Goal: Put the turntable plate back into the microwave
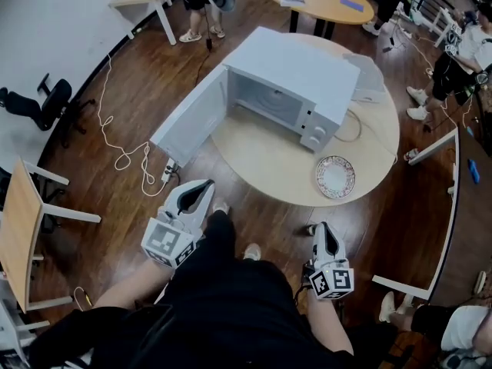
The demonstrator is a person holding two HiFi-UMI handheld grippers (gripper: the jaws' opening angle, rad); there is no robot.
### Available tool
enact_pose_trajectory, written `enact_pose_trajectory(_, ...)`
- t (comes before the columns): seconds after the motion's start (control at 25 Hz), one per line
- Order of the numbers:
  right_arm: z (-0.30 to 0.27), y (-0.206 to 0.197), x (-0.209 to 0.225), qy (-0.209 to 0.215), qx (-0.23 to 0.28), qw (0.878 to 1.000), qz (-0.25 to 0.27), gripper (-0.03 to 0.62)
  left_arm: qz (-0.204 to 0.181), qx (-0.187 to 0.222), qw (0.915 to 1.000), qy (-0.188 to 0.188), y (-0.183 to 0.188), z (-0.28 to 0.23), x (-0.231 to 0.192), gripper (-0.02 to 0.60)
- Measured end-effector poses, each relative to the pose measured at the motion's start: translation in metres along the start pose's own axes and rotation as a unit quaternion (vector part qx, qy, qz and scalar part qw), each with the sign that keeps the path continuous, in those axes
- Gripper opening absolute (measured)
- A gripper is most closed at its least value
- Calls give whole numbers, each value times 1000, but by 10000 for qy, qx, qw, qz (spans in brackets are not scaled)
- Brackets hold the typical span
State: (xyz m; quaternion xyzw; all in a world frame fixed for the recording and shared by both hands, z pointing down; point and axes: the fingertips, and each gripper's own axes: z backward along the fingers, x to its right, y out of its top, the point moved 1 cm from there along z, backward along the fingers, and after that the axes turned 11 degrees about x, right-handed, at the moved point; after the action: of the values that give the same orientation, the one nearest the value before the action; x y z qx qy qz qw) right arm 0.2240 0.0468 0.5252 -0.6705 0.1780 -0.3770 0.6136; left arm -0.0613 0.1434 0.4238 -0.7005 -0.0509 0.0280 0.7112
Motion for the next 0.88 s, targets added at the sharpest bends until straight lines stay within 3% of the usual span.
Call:
enact_pose_trajectory(0.24, -13, 8, 8, -128, 122, 9997, 172, 0, -328, 226, 9985, -371, 14, -37, -5, 5)
enact_pose_trajectory(0.44, -27, 12, 4, -126, 228, 9988, 426, 0, -164, 352, 9978, -533, 21, -70, -24, 5)
enact_pose_trajectory(0.68, -54, 12, -7, -97, 143, 9983, 552, 1, 321, 296, 9965, -719, 18, -102, -52, 5)
enact_pose_trajectory(0.88, -87, 12, -19, -129, 99, 9980, 611, 2, 335, 242, 9948, -927, 10, -130, -78, 5)
